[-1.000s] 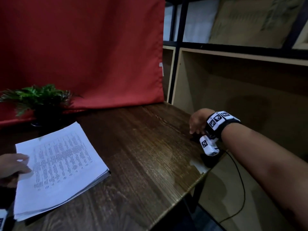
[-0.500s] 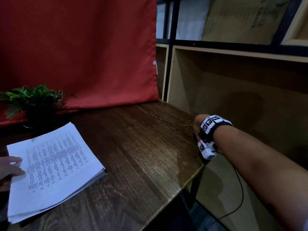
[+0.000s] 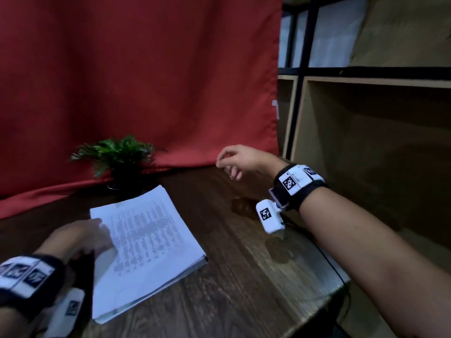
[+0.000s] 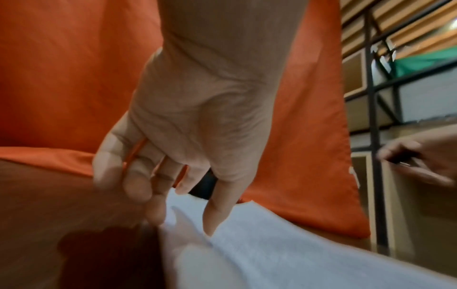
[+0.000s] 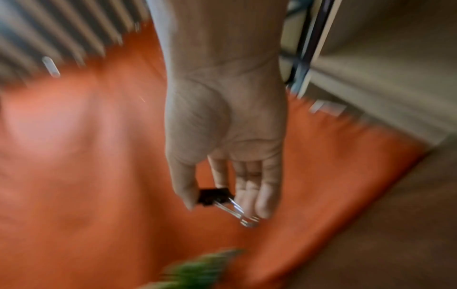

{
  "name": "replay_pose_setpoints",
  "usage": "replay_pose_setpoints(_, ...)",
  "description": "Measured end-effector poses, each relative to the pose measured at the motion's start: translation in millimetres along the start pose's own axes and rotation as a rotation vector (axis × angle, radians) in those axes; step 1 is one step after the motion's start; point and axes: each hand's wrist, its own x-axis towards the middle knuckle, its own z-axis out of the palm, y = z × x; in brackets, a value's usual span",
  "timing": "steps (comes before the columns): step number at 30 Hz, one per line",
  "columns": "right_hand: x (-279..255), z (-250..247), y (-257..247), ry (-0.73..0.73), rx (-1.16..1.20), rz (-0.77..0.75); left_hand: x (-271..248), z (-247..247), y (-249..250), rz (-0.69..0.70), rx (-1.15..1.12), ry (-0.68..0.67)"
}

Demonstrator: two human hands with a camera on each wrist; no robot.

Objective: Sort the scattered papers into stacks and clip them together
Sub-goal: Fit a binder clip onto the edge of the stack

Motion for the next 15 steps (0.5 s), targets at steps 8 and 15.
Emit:
replay_pose_setpoints(8, 22, 85, -88, -0.156, 0.52, -0.376, -88, -76, 49, 0.426, -0.52, 0.409)
replay_pose_setpoints(15, 47, 135, -114, -0.248, 0.746, -0.478, -106, -105, 65, 0.549, -1.17, 0.435)
